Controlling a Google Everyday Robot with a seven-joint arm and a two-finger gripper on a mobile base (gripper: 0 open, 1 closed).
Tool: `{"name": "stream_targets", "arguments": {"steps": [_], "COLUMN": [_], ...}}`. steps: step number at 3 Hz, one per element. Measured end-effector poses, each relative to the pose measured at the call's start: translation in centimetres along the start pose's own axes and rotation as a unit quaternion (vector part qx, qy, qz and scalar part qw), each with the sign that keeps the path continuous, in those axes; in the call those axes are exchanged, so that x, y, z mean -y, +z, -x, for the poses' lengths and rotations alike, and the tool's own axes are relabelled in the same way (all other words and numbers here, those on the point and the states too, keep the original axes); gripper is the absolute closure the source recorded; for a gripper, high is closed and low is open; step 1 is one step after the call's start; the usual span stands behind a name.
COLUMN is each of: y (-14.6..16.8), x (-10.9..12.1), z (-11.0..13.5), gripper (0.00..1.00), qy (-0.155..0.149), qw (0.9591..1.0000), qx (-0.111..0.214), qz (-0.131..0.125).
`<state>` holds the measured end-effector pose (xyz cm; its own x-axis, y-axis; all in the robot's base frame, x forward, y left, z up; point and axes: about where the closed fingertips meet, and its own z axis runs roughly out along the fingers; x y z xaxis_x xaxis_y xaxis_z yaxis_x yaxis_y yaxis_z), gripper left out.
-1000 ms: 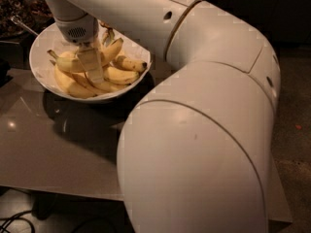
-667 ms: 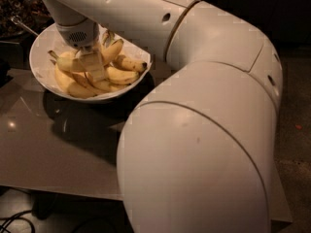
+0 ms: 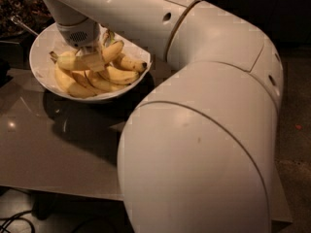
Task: Pick banana from white bowl
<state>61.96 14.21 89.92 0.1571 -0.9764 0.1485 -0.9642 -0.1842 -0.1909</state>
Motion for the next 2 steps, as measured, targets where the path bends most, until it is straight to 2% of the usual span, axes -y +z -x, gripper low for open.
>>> {"name": "stream_targets", "arguments": {"steps": [2], "y": [-0.24], "x": [0.06], "z": [0.04], "gripper": [1.0], "qy": [0.001], "qw": [1.0], "qx": [0.001], "qz": [-0.002]}}
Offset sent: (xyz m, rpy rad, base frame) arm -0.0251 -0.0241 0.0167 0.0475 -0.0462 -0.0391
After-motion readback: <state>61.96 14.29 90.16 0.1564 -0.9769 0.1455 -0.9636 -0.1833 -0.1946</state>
